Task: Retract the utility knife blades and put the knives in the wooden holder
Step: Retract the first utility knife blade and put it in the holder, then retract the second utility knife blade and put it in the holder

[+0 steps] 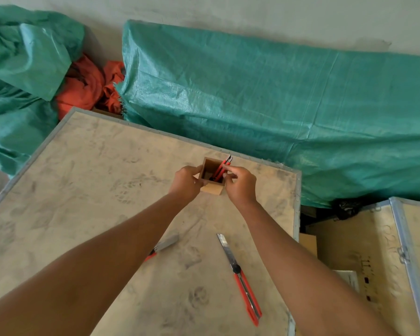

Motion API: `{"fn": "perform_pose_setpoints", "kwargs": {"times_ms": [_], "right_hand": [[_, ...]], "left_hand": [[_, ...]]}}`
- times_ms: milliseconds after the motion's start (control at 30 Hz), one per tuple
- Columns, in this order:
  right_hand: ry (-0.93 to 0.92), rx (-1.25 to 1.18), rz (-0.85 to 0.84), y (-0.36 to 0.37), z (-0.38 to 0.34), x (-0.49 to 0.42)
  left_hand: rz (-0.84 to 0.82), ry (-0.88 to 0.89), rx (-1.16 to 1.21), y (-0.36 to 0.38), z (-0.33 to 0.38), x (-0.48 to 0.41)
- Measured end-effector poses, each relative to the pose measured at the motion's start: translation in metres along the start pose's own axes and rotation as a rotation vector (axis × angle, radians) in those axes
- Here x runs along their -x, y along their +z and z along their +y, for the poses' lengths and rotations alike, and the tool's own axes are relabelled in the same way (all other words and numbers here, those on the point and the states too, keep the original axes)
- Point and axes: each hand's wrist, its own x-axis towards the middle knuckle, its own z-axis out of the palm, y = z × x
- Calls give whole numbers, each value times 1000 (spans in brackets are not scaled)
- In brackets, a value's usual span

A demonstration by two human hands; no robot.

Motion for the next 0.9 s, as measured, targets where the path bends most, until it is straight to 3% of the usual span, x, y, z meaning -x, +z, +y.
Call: {"fn": "perform_pose_setpoints", "kwargs": {"times_ms": [267,533,700,900], "right_hand": [[-30,-40,41,2,-10,41],[142,-148,-206,51,-39,123],[192,-151,-386,97,-51,166],[268,-61,-461,138,-53,201]], "left_hand": [[21,5,42,-14,-14,30],[66,-158,118,-61,-83,111],[44,-228,35,-75,-142,160],[-78,-241,-237,-70,-187,194]]}}
